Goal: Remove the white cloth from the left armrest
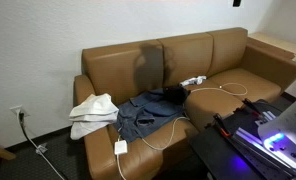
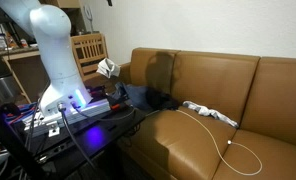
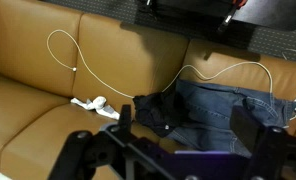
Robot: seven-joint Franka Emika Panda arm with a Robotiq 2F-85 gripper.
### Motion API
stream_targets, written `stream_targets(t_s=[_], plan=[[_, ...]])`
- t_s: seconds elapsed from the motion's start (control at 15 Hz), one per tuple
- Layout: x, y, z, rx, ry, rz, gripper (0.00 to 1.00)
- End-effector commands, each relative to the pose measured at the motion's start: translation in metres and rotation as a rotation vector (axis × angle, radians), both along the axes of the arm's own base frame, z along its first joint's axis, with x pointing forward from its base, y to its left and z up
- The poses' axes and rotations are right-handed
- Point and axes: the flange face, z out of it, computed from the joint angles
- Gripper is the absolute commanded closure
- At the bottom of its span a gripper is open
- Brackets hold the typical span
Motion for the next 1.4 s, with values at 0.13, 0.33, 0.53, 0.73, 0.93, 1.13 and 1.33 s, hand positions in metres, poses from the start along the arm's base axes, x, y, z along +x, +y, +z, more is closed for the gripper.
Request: stream_targets(t_s=[0.13,0.33,0.53,0.73,0.93,1.13,1.33], plan=[[0.011,-0.009,-0.011,-0.03,0.023,-0.075,0.0],[0.029,-0.012,-0.084,-0.054,0.169,-0.121,0.0],[0.03,0.02,-0.158,0.065,0.319,-0.071,0.0],[0.015,0.095,-0.209,0.206,0.415,-0.048,0.0],[-0.005,0.174,-0.25,0.196,0.414,0.014,0.0],[-0.015,0.187,-0.252,0.17,0.402,0.038,0.0],[-0.023,0.21,-0.262,0.156,0.406,0.059,0.0]])
